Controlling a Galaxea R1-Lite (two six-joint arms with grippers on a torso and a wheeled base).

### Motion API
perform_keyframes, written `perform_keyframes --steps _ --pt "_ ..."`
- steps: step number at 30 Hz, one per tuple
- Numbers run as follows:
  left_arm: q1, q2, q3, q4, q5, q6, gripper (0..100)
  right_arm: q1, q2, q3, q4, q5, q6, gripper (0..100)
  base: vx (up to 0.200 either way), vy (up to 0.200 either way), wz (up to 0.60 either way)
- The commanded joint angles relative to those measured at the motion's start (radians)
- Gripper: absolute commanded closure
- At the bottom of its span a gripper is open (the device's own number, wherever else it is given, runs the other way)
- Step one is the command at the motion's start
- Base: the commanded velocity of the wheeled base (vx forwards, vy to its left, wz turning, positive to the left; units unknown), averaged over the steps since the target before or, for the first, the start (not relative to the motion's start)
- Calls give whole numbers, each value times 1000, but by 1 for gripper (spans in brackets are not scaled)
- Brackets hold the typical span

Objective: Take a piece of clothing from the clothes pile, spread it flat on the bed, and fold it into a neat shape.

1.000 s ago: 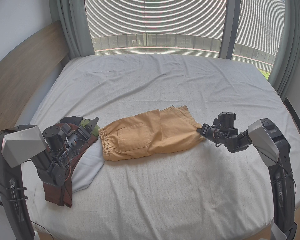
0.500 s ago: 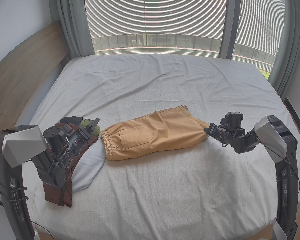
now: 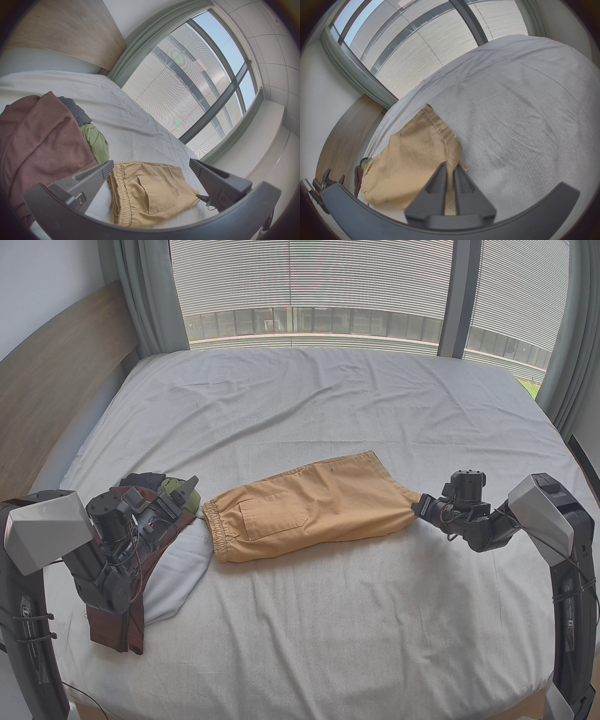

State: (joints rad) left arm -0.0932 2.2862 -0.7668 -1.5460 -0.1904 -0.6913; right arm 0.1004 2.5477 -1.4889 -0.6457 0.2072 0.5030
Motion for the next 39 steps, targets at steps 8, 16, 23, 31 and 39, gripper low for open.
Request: perform_keyframes --steps 8,16,23,31,39 --pt "1 -1 0 0 0 -1 0 2 -58 96 -74 4 -23 0 0 0 0" --pt "-3 -2 0 -2 0 1 0 16 -168 256 -20 80 -21 0 0 0 0" --pt "0 -4 0 -2 0 1 0 78 -110 207 -22 77 68 0 0 0 0" --pt "3 -5 0 -2 0 -1 0 113 11 85 -15 69 108 0 0 0 0" --pt "3 -2 0 -2 0 1 0 133 82 -14 -9 40 117 0 0 0 0"
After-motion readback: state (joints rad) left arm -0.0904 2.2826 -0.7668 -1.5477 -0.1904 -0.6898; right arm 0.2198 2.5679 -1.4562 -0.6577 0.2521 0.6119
